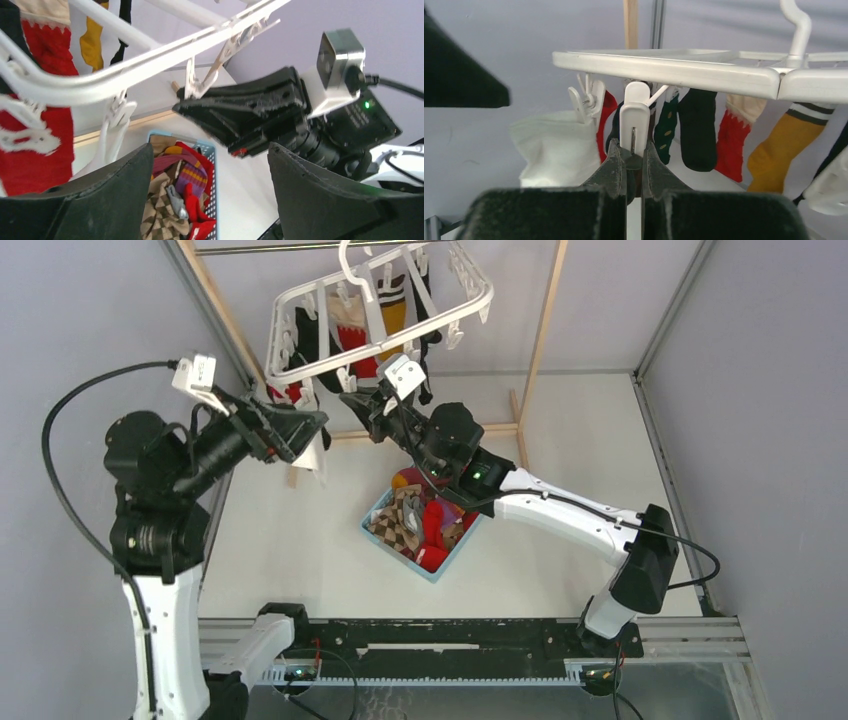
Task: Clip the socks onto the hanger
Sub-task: Open the clamp at the hanger.
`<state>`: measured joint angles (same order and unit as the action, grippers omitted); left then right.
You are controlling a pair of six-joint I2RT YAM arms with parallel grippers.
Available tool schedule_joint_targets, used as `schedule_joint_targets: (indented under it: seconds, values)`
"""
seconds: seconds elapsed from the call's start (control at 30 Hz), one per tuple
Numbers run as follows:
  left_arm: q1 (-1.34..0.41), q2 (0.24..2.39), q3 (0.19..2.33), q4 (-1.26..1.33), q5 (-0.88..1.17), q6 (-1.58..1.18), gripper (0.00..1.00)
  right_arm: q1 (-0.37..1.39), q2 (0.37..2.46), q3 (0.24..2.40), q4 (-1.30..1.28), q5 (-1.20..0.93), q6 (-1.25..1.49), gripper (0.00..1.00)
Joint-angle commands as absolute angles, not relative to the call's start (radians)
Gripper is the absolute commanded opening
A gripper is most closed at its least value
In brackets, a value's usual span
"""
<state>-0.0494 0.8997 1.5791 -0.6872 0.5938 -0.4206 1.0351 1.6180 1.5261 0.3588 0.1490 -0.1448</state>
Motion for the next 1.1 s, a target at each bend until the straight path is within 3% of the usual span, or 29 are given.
schedule_joint_targets:
  seconds: [0.0,0.27,0.53,0.83,1.07]
  values:
    - [-0.059,0.966,1.634,-0.548,0.643,-0.510,0.87,1.075,1.626,1.575,0.343,0.113,-0.151,0.00]
    - [-0.105,1.076,1.675,-0.517,0.647,-0.496,0.72,1.081,1.649,1.607,0.330,0.083,-0.132,0.00]
    - [-0.123,1.117,1.687,-0.501,0.649,-0.477,0.70,1.081,1.659,1.624,0.305,0.059,-0.130,0.00]
    - [-0.143,1.141,1.676,-0.494,0.668,-0.445,0.56,1.077,1.652,1.633,0.277,0.034,-0.112,0.00]
    - [-0.144,1.120,1.657,-0.497,0.680,-0.385,0.51,1.061,1.644,1.645,0.237,0.011,-0.084,0.00]
